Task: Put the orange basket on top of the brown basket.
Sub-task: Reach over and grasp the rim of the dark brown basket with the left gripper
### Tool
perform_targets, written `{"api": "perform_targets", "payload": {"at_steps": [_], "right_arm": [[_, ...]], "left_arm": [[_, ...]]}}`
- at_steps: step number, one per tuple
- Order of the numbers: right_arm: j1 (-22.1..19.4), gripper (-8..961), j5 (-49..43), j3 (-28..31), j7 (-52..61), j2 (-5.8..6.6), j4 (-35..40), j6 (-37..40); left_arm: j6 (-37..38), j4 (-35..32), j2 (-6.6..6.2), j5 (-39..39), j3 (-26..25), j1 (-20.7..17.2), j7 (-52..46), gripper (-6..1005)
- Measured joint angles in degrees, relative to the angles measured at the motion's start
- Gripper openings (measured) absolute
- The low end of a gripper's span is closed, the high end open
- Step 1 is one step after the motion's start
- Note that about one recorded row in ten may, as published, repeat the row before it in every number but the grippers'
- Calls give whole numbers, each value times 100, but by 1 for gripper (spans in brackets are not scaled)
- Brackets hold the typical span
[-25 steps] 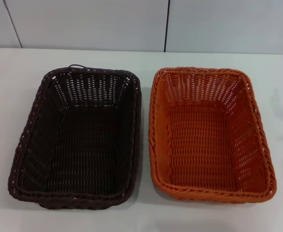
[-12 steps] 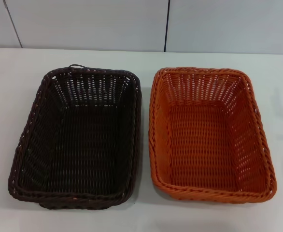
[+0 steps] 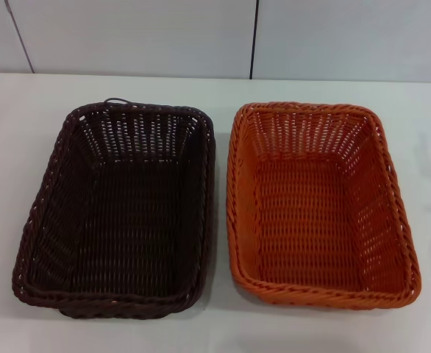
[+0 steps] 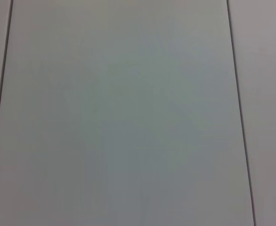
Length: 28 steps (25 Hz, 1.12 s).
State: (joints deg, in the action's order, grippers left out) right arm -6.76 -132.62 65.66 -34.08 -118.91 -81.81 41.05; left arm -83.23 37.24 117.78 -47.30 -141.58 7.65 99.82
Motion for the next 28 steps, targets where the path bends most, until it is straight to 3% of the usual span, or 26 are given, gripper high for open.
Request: {"api": "perform_targets", "payload": {"at_steps": [10,12,15,16,17,19,22,24,25,28], "right_arm": [[57,779,0,8,-1,0,29,-1],[120,779,0,28,6,0,66,-1],[164,779,0,33,15,-1,103,-1],[208,779,0,35,19,-6,142,-1],[224,779,0,35,19,-6,160,-1],[247,778,0,35,19,-7,177,-1],[279,778,0,35,21,-9,190,-1],[288,778,0,35,22,-9,200,-1],[288,778,0,35,22,-9,200,-1],[297,778,0,34,23,-9,210,-1]], "left_arm": [[94,302,-21,-306,278,5,-443,587],[356,1031,-29,-1418,320,131,-1406,587],[411,1195,-29,-1687,320,161,-1613,587],[648,1807,-14,-2684,320,276,-2457,587],[756,2017,-9,-3030,329,305,-2793,587],[756,2017,-9,-3030,329,305,-2793,587],[1065,2886,-13,-4531,479,483,-4183,587],[1065,2886,-13,-4531,479,483,-4183,587],[1147,3372,-3,-5407,555,636,-4801,587],[1201,3636,2,-5952,595,742,-5193,587]]}}
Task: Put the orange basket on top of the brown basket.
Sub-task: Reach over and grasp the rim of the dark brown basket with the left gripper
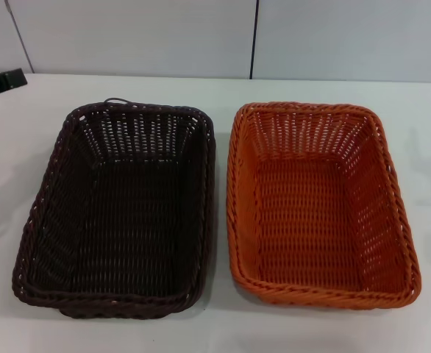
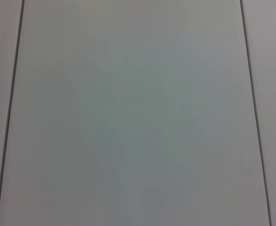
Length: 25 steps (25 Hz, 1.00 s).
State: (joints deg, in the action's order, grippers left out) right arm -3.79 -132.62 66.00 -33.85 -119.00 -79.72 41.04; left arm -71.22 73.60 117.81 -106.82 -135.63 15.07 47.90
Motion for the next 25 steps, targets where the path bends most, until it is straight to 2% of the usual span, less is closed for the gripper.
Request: {"api": "perform_targets", "payload": {"at_steps": [2,4,6,7,9,12,15,16,19,25], "right_arm": [[8,778,0,0,0,0,1,0],[24,778,0,5,1,0,14,0],[37,778,0,10,1,0,25,1],[46,778,0,12,2,0,33,0],[76,778,0,25,1,0,69,0],[105,778,0,35,2,0,95,1],[160,778,29,75,2,0,136,1],[176,778,47,88,1,0,146,1],[258,778,84,119,6,0,205,1],[348,778,141,169,7,0,269,1]], "left_arm": [[22,131,0,-276,20,66,-201,587],[39,722,4,-1615,187,346,-1059,586],[39,722,4,-1615,187,346,-1059,585],[87,1064,12,-2176,430,391,-1384,585],[176,1362,13,-2620,709,393,-1685,585],[427,1982,27,-3692,1352,341,-2337,584],[504,2109,31,-3964,1526,319,-2516,583],[682,2402,38,-4740,2083,269,-2949,583],[688,2488,40,-4906,2308,264,-3034,582],[706,2954,53,-4880,2867,-30,-3385,473]]}}
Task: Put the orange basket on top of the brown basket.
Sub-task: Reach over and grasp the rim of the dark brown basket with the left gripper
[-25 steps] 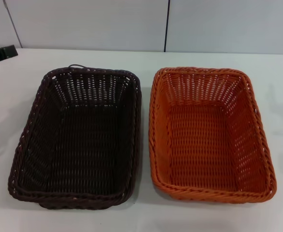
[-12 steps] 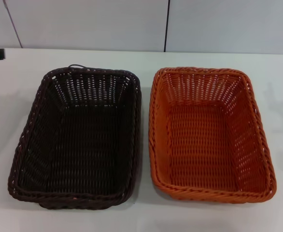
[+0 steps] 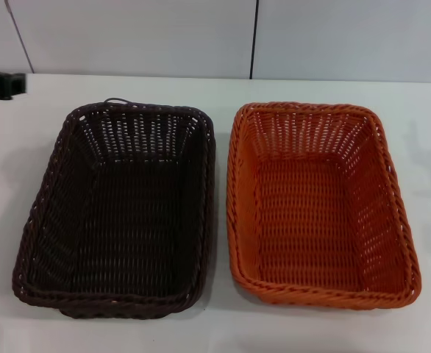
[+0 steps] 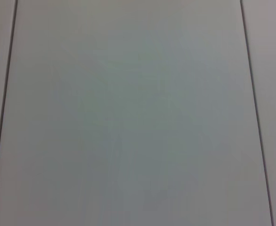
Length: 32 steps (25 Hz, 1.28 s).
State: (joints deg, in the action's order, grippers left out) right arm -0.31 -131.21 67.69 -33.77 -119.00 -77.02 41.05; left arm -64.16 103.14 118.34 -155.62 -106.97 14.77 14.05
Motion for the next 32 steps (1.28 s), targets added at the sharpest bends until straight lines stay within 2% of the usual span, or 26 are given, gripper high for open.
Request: {"api": "perform_targets", "payload": {"at_steps": [4,12,19,32], "right_arm": [[101,778,3,36,3,0,101,0],[180,778,8,54,3,0,201,-1],[191,778,8,64,3,0,237,-1],[217,778,8,52,2,4,241,-42]], "left_arm": [[13,354,0,-7,603,-317,-408,474],[126,221,7,-6,1072,-558,-716,473],[208,112,5,9,1342,-719,-826,473],[236,-343,0,178,1571,-713,-869,474]]}}
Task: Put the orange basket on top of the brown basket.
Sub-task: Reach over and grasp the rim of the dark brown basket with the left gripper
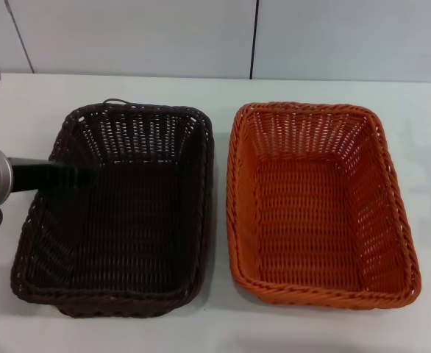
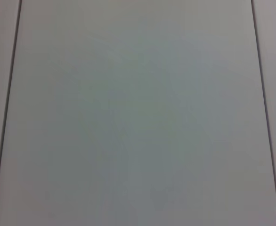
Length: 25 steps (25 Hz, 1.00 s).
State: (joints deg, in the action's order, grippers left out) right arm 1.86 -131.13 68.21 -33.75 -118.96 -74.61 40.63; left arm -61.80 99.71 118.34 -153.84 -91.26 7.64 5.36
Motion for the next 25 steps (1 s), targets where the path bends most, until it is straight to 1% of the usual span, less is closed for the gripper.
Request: {"api": "perform_targets", "payload": {"at_steps": [3,6,9,12,19,20,21,25], "right_arm": [[14,778,0,-2,-1,5,0,-3],[22,778,0,-6,-5,5,0,-3],[24,778,0,-4,-18,5,-3,-7],[27,778,0,3,-26,5,-26,-12],[26,778,-1,-6,-33,-3,-51,-13],[26,778,-1,-6,-33,-3,-51,-13],[25,778,-1,-5,-33,-4,-52,-13],[38,778,-1,7,-14,-8,-56,-12]], "left_arm": [[85,-205,-11,2,-11,17,31,474],[150,-274,-16,3,-43,32,55,475],[151,-195,-26,-1,-73,45,62,475],[142,101,-39,-1,-81,9,91,475],[136,178,-41,0,-140,-1,138,476],[145,78,-40,-9,-347,14,277,476],[145,17,-40,-9,-429,38,389,477],[253,-55,-35,-44,-501,67,593,479]]}}
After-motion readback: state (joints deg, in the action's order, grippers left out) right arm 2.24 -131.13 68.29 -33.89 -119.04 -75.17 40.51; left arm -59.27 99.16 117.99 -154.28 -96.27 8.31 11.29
